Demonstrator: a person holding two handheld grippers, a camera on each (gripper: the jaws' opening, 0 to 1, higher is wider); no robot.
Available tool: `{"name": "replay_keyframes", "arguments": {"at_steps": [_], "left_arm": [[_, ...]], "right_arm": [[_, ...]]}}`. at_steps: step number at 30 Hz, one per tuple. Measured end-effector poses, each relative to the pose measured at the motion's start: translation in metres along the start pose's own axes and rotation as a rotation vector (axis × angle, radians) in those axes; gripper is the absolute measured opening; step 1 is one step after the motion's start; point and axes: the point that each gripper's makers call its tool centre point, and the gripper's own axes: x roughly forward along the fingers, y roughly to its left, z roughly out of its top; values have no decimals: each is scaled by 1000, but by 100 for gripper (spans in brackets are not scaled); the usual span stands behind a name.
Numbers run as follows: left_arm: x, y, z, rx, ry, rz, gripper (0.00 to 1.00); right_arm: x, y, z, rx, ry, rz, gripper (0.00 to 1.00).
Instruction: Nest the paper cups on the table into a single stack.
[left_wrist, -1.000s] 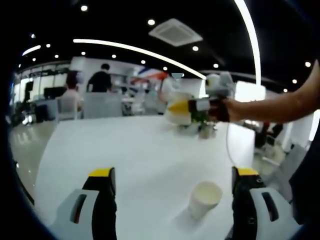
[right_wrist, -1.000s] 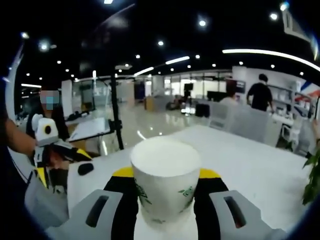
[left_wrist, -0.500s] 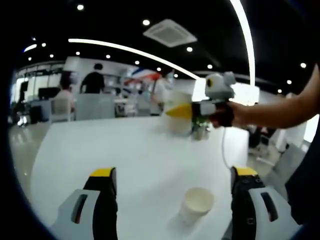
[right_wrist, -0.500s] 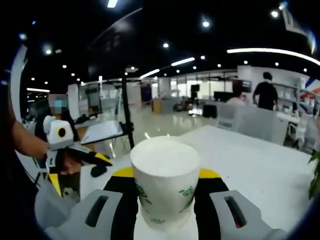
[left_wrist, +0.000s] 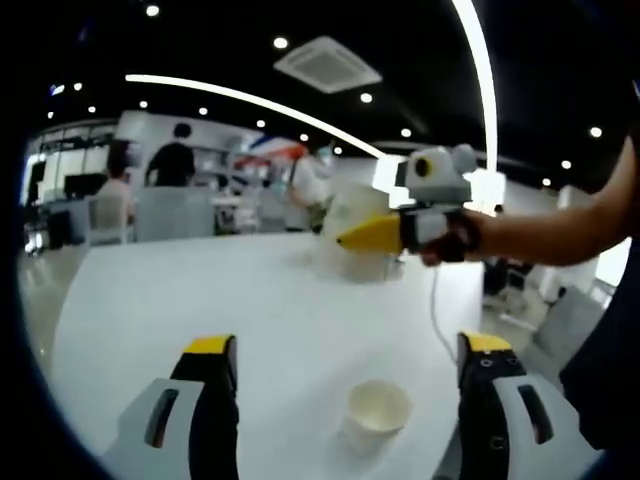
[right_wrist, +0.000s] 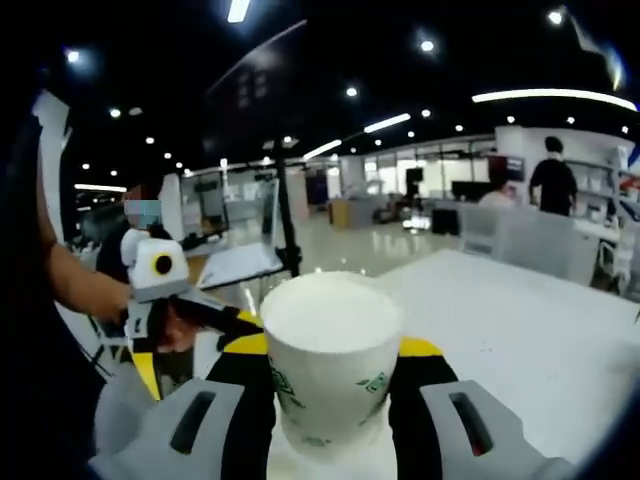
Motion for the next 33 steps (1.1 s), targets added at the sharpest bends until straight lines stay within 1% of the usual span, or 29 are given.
{"name": "replay_keyframes", "arguments": {"at_steps": [5,11,17,22,28,31,33], "left_arm": [[2,-3,2,-6,-4,-16,87],[4,-11,5,-19,-11,-43,82],[5,-19,10,-37,-22,-73,74],[6,-27,14,-53,-35,-104,65],[8,-36,18,-66,-45,-138,54],[9,-44,21,-81,-57,-167,48],[10,-48,21,-87,-58,-182,45]], "right_arm": [[-3,18,7,3,-18,44,41],[-5,30,10,4,-36,69,41],[-4,38,9,2,-51,87,41],[-4,44,10,10,-67,96,41],[-5,49,13,36,-122,105,41],[-7,60,15,46,-159,137,41],[-8,64,16,37,-186,144,41]]}}
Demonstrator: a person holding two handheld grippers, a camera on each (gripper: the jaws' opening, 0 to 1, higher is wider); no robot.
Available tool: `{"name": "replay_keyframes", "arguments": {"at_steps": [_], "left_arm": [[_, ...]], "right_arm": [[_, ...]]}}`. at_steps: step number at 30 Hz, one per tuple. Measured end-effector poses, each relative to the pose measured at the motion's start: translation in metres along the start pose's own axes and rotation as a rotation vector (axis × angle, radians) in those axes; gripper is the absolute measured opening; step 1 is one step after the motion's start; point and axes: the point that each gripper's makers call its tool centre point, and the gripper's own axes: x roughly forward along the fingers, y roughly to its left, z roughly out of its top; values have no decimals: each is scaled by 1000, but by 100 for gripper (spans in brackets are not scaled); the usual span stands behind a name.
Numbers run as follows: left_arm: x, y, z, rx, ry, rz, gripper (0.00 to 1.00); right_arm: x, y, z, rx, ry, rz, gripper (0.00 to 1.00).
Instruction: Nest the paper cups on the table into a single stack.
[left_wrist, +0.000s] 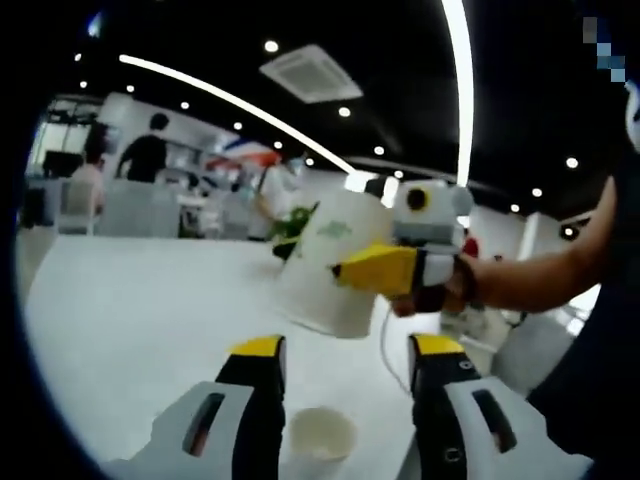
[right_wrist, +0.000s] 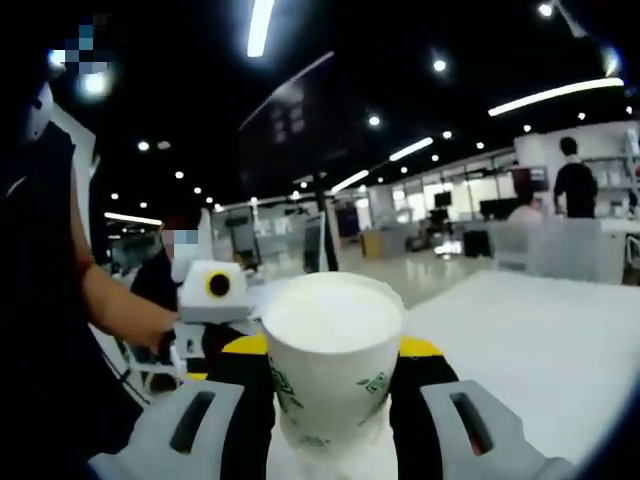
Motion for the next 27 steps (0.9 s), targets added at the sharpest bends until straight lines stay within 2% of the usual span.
{"name": "replay_keyframes", "arguments": {"at_steps": [7,15,22,27], "left_arm": [[6,-12,2,0,-12,-47,33],[0,-19,13,-11,-45,-89,15],[-5,-21,23,-21,-76,-110,9],[-7,-27,25,2,-53,-150,3]], "right_arm": [[0,8,0,21,-25,27,41],[-5,14,5,43,-48,61,42],[-7,19,6,66,-61,88,42],[-10,20,6,83,-51,111,42]]}}
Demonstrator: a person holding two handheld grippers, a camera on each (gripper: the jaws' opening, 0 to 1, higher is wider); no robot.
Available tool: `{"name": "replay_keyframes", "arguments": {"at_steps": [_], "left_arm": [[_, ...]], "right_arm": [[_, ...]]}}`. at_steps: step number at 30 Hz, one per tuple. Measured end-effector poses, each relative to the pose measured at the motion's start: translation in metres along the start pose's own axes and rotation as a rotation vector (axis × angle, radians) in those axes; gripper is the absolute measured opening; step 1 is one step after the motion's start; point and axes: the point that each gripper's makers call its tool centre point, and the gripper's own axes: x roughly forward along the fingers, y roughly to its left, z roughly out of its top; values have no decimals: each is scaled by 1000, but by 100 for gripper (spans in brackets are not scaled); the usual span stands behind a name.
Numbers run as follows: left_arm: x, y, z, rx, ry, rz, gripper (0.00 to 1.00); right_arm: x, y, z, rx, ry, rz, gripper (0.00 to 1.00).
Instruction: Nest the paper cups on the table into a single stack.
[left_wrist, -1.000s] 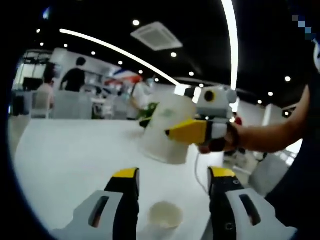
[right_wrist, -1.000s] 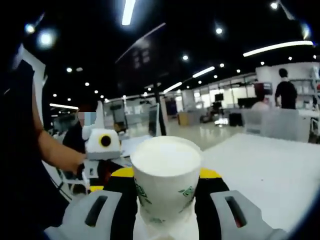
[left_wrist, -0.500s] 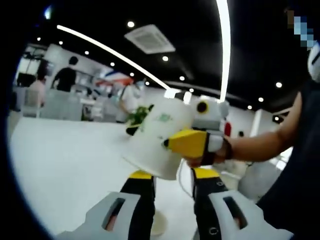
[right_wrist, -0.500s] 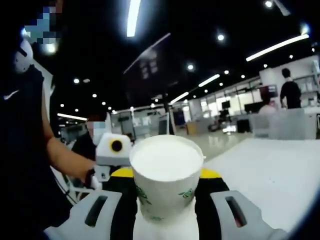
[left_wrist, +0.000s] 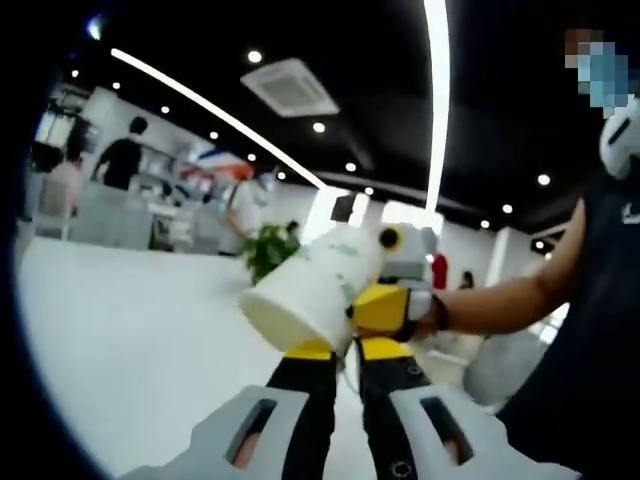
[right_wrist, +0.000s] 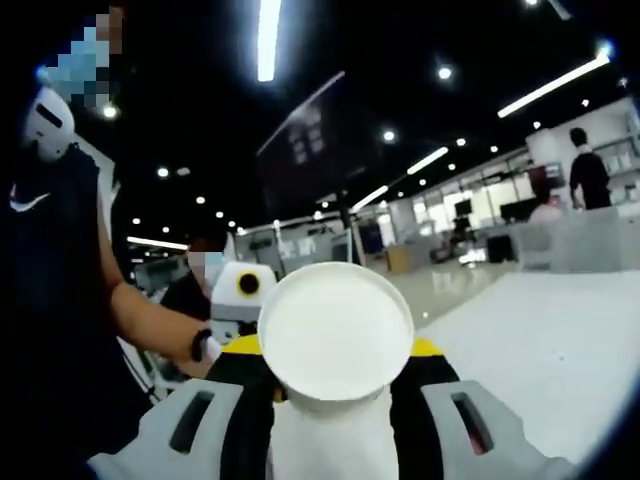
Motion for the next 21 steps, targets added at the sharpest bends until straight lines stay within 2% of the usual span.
{"name": "replay_keyframes", "arguments": {"at_steps": [3,9,14,17,18,21], "left_arm": [[1,-3,-3,24,33,-17,1],[-1,-5,-2,29,63,-45,0],[-5,-4,-10,56,131,-64,0],[-8,-5,-19,85,208,-77,0],[-9,-5,-20,90,216,-79,0],[-10,-7,-24,109,256,-89,0]], "right_arm": [[-2,2,-2,-8,16,10,43],[-9,1,-4,-20,50,15,44],[-16,0,-5,-16,84,17,45],[-18,-1,-4,-20,95,21,46],[-19,-1,-5,-18,98,24,46],[-21,2,-10,-23,126,37,41]]}}
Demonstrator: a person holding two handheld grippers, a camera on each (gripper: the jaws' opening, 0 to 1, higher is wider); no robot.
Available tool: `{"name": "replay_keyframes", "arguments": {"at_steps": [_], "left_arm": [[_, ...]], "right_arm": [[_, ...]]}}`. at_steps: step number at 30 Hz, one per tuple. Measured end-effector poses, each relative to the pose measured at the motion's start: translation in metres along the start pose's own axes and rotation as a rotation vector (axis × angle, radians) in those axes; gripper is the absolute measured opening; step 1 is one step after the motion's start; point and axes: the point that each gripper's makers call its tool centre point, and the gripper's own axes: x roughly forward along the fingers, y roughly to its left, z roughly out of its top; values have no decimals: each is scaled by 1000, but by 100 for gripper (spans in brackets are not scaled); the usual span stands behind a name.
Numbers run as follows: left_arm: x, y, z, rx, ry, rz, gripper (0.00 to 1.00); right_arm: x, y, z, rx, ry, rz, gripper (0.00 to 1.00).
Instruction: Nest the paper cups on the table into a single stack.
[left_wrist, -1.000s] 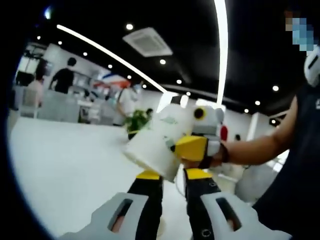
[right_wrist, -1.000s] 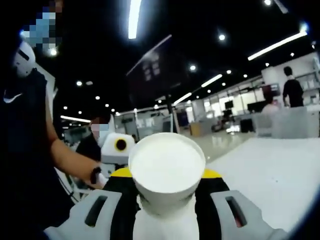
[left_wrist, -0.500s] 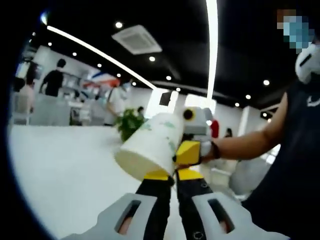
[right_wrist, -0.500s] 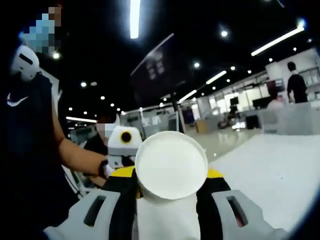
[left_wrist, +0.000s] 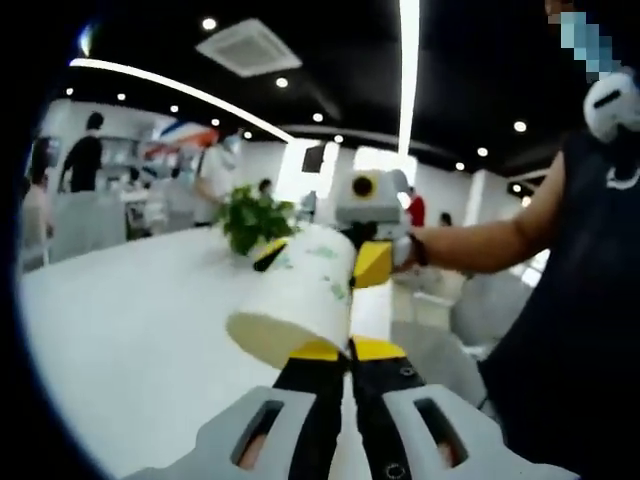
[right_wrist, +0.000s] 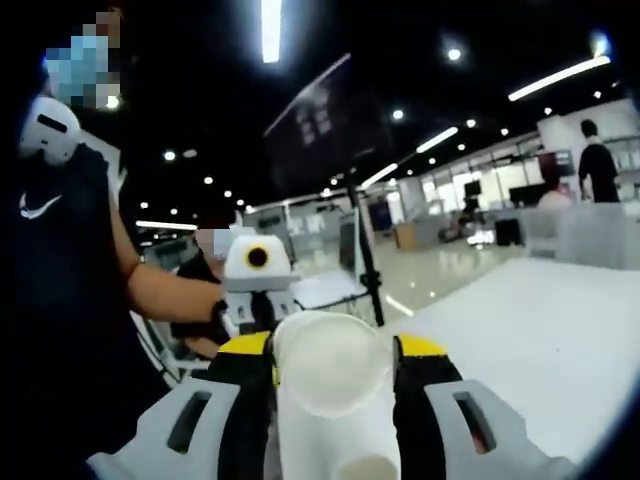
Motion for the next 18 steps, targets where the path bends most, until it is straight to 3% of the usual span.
{"name": "replay_keyframes", "arguments": {"at_steps": [8,18], "left_arm": [[-2,2,4,8,-9,8,0],[-8,5,19,-34,-86,19,2]], "right_arm": [[-4,-2,-1,30,-21,-5,40],[-8,-2,-3,49,-46,-15,39]]}}
